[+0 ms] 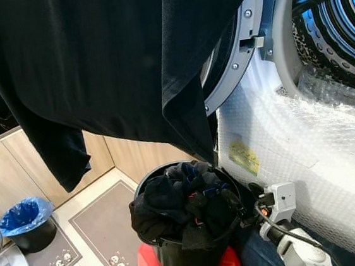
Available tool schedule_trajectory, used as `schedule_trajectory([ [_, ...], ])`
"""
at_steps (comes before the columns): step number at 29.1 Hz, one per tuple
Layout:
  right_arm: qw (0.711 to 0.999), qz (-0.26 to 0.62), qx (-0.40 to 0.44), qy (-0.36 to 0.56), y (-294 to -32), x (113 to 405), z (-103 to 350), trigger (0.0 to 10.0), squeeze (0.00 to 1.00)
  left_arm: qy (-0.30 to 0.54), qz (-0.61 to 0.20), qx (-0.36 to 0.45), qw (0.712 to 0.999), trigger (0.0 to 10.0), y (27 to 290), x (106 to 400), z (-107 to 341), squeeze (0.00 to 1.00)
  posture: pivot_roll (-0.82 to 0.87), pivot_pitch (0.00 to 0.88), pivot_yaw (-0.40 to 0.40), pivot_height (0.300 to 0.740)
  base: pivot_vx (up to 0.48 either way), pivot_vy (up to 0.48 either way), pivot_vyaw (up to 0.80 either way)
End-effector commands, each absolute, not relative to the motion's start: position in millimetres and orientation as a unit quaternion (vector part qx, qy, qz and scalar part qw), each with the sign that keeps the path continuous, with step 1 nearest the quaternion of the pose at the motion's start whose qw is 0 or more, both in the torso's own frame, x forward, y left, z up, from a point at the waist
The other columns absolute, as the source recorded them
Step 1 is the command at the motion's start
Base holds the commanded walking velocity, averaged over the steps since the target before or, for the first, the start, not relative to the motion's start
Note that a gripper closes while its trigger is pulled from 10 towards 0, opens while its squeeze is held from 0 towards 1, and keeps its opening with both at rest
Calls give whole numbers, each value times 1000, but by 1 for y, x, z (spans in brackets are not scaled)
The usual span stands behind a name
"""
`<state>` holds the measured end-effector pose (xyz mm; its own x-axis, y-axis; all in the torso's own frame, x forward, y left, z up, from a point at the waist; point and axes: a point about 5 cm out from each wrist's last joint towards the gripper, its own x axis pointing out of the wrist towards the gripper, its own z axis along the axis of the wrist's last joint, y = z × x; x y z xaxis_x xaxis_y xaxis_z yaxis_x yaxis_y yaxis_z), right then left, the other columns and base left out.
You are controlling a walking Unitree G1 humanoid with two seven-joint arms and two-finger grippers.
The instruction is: Clothes washing
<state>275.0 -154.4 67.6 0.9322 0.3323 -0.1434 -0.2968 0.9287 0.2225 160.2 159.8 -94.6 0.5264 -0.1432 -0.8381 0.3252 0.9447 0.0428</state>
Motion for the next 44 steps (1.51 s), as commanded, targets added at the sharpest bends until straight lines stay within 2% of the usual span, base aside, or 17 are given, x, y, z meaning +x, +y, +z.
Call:
schedule_trajectory([
  [1, 982, 139, 88, 93, -154, 278, 66, 10000, 0, 476, -131, 91, 865, 10000, 161, 155, -97, 0, -69, 0, 21, 740, 0, 0, 0],
  [8, 983, 127, 92, 95, -149, 281, 66, 10000, 0, 474, -131, 87, 866, 10000, 160, 156, -96, 0, -65, 0, 20, 740, 0, 0, 0],
  [15, 984, 129, 99, 77, -124, 291, 73, 10000, 0, 474, -130, 85, 867, 10000, 159, 156, -96, 0, -52, 0, 15, 740, 0, 0, 0],
  [26, 984, 123, 94, 83, -107, 299, 74, 10000, 0, 477, -127, 81, 866, 10000, 160, 153, -98, 0, -33, 0, 9, 740, 0, 0, 0],
  [37, 977, 154, 62, 138, -97, 293, 57, 10000, 0, 486, -118, 79, 862, 10000, 164, 146, -100, 0, -20, 0, 5, 740, 0, 0, 0],
  [38, 974, 162, 61, 145, -96, 292, 55, 9804, 0, 487, -118, 79, 862, 10000, 164, 146, -100, 0, -19, 0, 4, 740, 0, 0, 0],
  [39, 972, 171, 57, 151, -94, 291, 53, 8549, 0, 487, -118, 79, 862, 10000, 164, 146, -100, 0, -18, 0, 4, 740, 0, 0, 0],
  [40, 970, 177, 54, 155, -93, 290, 52, 8549, 0, 487, -117, 79, 862, 10000, 164, 146, -100, 0, -18, 0, 4, 740, 0, 0, 0],
  [41, 968, 185, 53, 161, -92, 288, 50, 5804, 0, 487, -117, 78, 862, 10000, 164, 146, -100, 0, -16, 0, 3, 740, 0, 0, 0],
  [42, 967, 189, 52, 164, -91, 288, 49, 5804, 0, 487, -117, 78, 862, 10000, 164, 146, -100, 0, -16, 0, 3, 740, 0, 0, 0],
  [43, 963, 201, 49, 170, -88, 285, 47, 3569, 0, 486, -116, 77, 863, 10000, 163, 146, -100, 0, -14, 0, 2, 740, 0, 0, 0],
  [44, 963, 201, 49, 170, -88, 285, 47, 3569, 0, 486, -116, 77, 863, 10000, 163, 146, -100, 0, -14, 0, 2, 740, 0, 0, 0],
])
